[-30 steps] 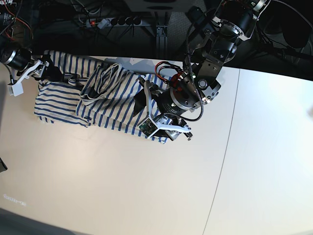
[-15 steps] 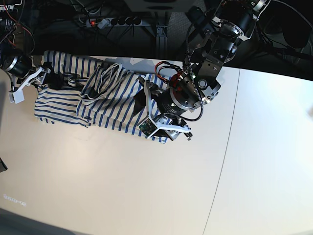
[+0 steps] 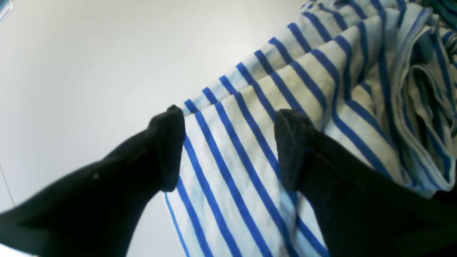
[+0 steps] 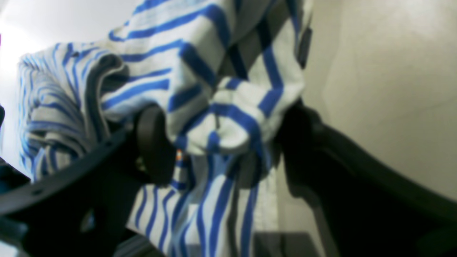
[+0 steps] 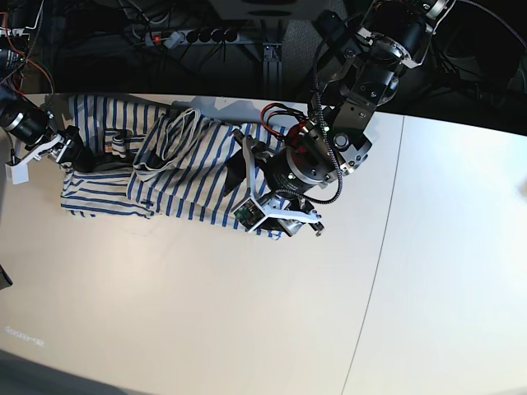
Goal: Fold the T-shirt properly
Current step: 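Hold the folded end down with the left gripper while right gripper regrips, then open the left gripper and lift it off the folded shirt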
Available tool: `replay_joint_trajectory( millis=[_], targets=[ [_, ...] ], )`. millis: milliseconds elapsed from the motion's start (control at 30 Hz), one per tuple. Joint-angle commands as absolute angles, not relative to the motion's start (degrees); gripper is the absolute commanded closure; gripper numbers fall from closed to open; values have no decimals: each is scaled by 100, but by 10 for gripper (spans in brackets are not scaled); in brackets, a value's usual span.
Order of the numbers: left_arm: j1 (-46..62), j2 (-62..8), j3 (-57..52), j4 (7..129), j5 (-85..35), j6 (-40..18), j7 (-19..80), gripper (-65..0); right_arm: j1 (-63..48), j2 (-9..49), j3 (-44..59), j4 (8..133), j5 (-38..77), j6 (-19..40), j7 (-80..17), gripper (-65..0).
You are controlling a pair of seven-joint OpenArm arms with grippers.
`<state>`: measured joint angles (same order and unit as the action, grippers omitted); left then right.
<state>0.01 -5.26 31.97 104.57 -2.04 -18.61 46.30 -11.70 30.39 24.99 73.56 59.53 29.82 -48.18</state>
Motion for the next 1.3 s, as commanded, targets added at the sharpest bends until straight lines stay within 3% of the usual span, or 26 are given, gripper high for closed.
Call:
replay_joint_trajectory(
  millis=[0, 133, 200, 267, 400, 433, 800, 1033, 1267],
  targets=[
    [-80, -495, 3190, 10573, -231, -1822, 4528, -421, -1179, 3057, 2486, 7365, 5852, 3393, -4952, -447],
    [-80, -495, 3190, 10573, -231, -1822, 4528, -421, -1179, 2880, 2486, 7363, 5850, 3391, -4823, -445],
    [-80, -495, 3190, 10573, -233, -1822, 4528, -421, -1179, 2818, 2484, 7363, 5850, 3391, -4755, -408],
    [-78, -495, 3190, 10573, -231, -1822, 4528, -421, -1179, 2777, 2482, 7363, 5835, 3389, -4648, -305],
    [-78, -495, 3190, 10573, -231, -1820, 4528, -421, -1179, 2724, 2484, 7363, 5782, 3389, -4429, -25],
    [-80, -497, 3188, 10573, -231, -1822, 4525, -421, -1179, 2722, 2484, 7365, 5782, 3391, -4399, 0],
    [-78, -683, 2265, 10573, -539, -1820, 4523, -421, -1179, 2731, 2668, 7363, 4486, 3387, -3806, 0],
    [3, -1313, 2023, 10549, -716, -1822, 4521, -421, -1179, 3284, 2749, 7271, 4368, 3382, -3686, 0],
    [519, -1328, 2023, 10294, -963, -1822, 4305, -421, -1177, 3548, 2753, 6997, 4368, 3378, -3640, 0]
  ],
)
